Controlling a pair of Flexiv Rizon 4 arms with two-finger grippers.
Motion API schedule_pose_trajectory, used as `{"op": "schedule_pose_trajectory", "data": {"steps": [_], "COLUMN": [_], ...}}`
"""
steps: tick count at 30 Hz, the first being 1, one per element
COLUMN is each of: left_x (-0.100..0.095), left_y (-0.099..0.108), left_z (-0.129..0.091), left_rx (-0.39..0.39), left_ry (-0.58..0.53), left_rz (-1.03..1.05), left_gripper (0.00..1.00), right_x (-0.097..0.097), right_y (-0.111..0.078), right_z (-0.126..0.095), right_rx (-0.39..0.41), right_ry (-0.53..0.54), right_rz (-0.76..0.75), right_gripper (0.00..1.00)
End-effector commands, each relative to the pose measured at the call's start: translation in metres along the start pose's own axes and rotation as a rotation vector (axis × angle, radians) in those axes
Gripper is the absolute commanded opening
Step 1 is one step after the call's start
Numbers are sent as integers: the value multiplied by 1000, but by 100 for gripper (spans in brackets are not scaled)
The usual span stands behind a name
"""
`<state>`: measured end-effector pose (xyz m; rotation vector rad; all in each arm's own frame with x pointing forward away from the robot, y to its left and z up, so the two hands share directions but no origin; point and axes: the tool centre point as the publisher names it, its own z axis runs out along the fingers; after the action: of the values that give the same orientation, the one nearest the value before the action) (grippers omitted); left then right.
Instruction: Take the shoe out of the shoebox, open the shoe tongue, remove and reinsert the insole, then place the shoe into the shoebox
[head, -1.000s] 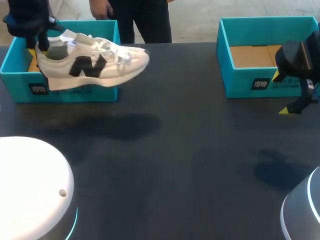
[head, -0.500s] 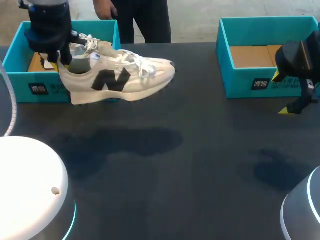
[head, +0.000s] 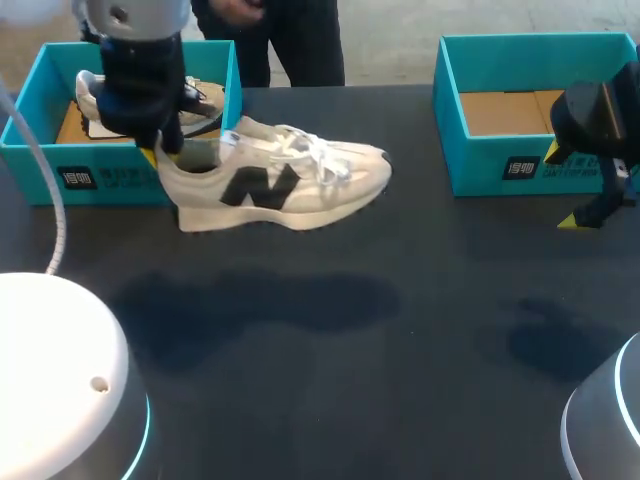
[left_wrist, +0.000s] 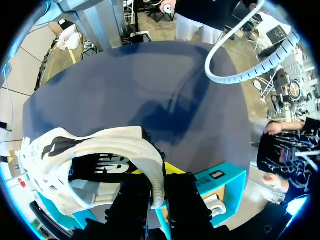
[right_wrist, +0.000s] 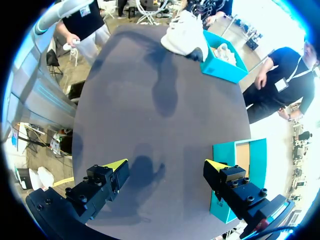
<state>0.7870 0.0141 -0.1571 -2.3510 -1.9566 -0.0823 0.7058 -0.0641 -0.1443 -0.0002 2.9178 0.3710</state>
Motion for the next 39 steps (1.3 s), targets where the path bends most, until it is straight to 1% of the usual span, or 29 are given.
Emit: {"op": "schedule_pose_trajectory", "data": {"steps": [1, 2, 6, 15, 17, 20, 23, 32, 39], "left_x": [-12, -14, -24, -44, -49, -56, -63, -68, -73], "left_y": [2, 3, 4, 6, 6, 8, 9, 19, 19], "left_z": [16, 19, 33, 55, 64, 81, 95, 138, 161], "left_rx": [-11, -22, -19, -23, -27, 4, 10, 25, 28], "left_ry": [-6, 0, -1, 3, 9, 17, 16, 28, 20], "left_rz": [-9, -20, -19, -23, -26, -21, -21, -34, -41], "left_gripper": [0, 0, 0, 0, 0, 0, 0, 0, 0], "right_x": [-2, -2, -2, -2, -2, -2, -2, -2, -2], "right_y": [1, 1, 1, 1, 1, 1, 1, 1, 1], "right_z": [2, 2, 2, 2, 2, 2, 2, 2, 2], "right_rx": [3, 3, 3, 3, 3, 3, 3, 3, 3], "right_ry": [4, 4, 4, 4, 4, 4, 4, 4, 4], "right_rz": [0, 0, 0, 0, 0, 0, 0, 0, 0], "right_gripper": [100, 100, 100, 100, 100, 100, 100, 100, 100]}}
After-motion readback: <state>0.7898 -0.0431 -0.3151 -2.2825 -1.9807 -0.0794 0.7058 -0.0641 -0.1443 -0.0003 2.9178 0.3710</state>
